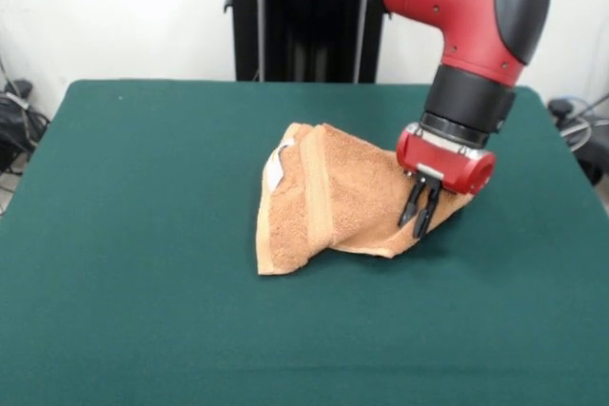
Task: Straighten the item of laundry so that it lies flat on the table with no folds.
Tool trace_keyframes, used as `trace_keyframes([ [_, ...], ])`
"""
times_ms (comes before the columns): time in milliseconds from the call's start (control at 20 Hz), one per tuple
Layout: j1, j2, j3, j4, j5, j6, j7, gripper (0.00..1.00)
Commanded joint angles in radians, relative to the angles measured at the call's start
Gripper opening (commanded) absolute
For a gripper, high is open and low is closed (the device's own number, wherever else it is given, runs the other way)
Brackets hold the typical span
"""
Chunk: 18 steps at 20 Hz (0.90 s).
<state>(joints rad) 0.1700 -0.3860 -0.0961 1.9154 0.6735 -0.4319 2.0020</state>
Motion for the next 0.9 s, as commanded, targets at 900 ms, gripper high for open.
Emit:
trace_keyframes([
  [900, -0.006, -0.237, -0.039, 0.092, -0.003, 0.425, 0.171, 0.00],
])
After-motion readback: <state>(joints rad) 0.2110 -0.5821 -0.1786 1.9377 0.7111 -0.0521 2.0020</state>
